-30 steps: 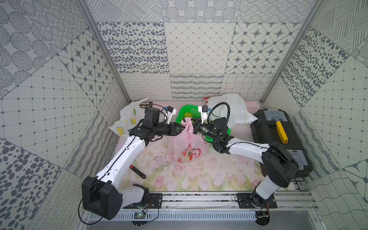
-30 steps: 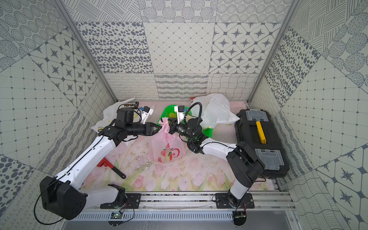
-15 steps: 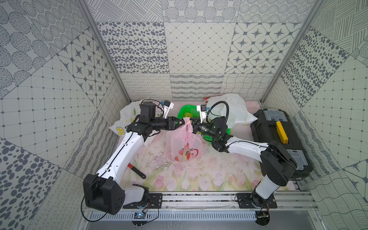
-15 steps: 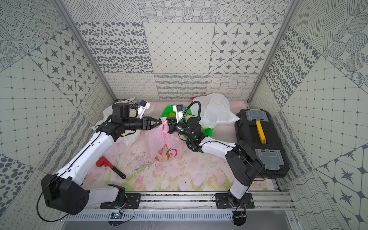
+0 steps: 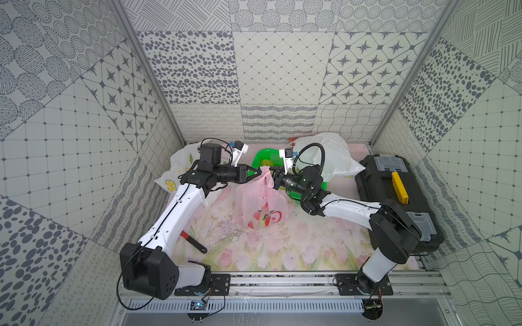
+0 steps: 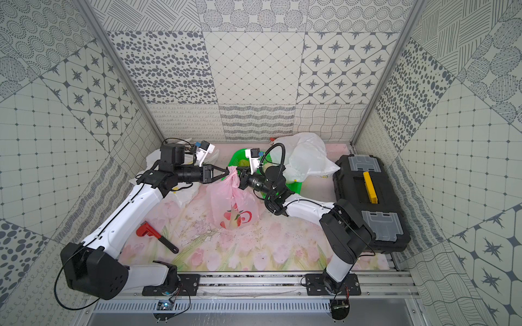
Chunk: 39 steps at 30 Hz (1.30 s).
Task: Place the pears into plastic bags & tie knots
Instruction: Tie the plastic bag at the center of the board.
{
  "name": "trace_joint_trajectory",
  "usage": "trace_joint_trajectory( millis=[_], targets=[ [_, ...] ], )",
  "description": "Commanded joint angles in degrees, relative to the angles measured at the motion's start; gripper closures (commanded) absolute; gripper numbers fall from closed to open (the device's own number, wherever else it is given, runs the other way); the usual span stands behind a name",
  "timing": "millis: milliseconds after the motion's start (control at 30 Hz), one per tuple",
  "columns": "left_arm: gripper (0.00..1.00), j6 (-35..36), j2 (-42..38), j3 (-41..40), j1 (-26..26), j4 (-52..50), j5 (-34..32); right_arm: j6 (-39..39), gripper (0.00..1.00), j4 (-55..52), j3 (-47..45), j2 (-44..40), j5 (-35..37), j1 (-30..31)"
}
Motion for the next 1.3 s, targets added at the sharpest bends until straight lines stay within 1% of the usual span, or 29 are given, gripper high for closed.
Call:
trace_joint_trajectory(
  millis=[0, 67, 133, 167, 200, 233, 267, 333, 367, 400, 433, 467, 500, 567, 667, 800, 900, 1000, 1067, 1133, 1267],
  targets=[
    [0.97, 3.66, 0.23, 0.90, 0.03, -3.40, 2.83, 1.06, 1.00, 3.87, 1.67, -0.10, -1.12, 0.04],
    [1.00, 3.81, 0.37, 1.17, 0.11, -3.77, 2.80, 1.13, 1.00, 3.87, 1.55, -0.25, -1.20, 0.00],
    [1.00, 3.99, 0.41, 1.30, 0.11, -3.81, 2.68, 0.91, 1.00, 3.63, 1.59, -0.52, -1.52, 0.07],
    [1.00, 4.12, 0.61, 1.47, 0.18, -4.03, 2.43, 0.69, 0.99, 3.04, 1.61, -0.75, -1.73, 0.05],
    [1.00, 4.20, 0.64, 1.63, 0.19, -4.14, 2.12, 0.56, 0.96, 2.28, 1.48, -1.00, -1.96, 0.06],
    [1.00, 4.21, 0.76, 1.89, 0.42, -4.52, 1.47, 0.38, 0.90, 1.36, 1.26, -1.50, -1.94, -0.04],
    [1.00, 4.13, 0.83, 2.15, 0.57, -4.91, 0.75, 0.73, 0.82, 0.83, 0.44, -2.39, -1.48, -0.22],
    [1.00, 3.67, 1.02, 2.52, 1.18, -5.44, -0.64, 2.61, 0.67, -0.48, -2.05, -4.86, 0.45, -1.01],
    [1.00, 3.24, 1.03, 2.68, 1.63, -5.63, -1.39, 3.99, 0.62, -4.10, -3.07, -7.05, 2.14, -1.71],
    [1.00, 2.91, 1.20, 2.94, 2.00, -5.88, -2.25, 4.41, 0.59, -10.25, -3.18, -9.50, 4.06, -2.24],
    [1.00, 2.73, 1.41, 3.27, 2.37, -6.45, -3.24, 3.19, 0.57, -21.14, -1.78, -12.74, 6.67, -2.39],
    [1.00, 2.64, 1.64, 3.64, 2.64, -6.96, -4.05, 0.72, 0.54, -33.35, 1.00, -15.60, 9.51, -1.98],
    [1.00, 2.59, 1.81, 3.88, 2.78, -7.25, -4.33, -0.68, 0.52, -42.93, 3.86, -17.31, 12.06, -1.48],
    [1.00, 2.31, 1.79, 4.27, 2.89, -6.91, -4.54, -0.67, 0.49, -59.76, 9.84, -19.35, 15.70, -0.68],
    [1.00, 1.93, 1.75, 4.76, 2.96, -6.64, -5.29, 1.26, 0.47, -76.10, 17.55, -19.13, 16.43, 1.77],
    [1.00, 1.85, 2.00, 5.61, 2.90, -6.75, -5.46, 3.40, 0.45, -91.38, 29.14, -14.34, 16.33, 6.47],
    [1.00, 1.49, 1.87, 5.31, 2.86, -6.12, -5.04, 3.98, 0.44, -97.69, 36.64, -10.14, 16.33, 8.78],
    [1.00, 0.98, 1.56, 4.91, 2.83, -5.41, -4.03, 3.31, 0.43, -100.06, 41.94, -6.60, 16.60, 9.65],
    [1.00, 1.01, 1.27, 4.66, 2.84, -5.36, -3.81, 2.81, 0.44, -100.26, 44.36, -4.46, 16.00, 9.58],
    [1.00, 1.20, 0.78, 4.47, 2.82, -5.29, -3.53, 2.79, 0.47, -99.67, 46.02, -2.66, 14.80, 9.27],
    [1.00, 1.25, 0.04, 4.05, 2.83, -5.30, -2.91, 5.07, 0.51, -95.25, 46.44, -0.40, 10.44, 7.72]
  ],
)
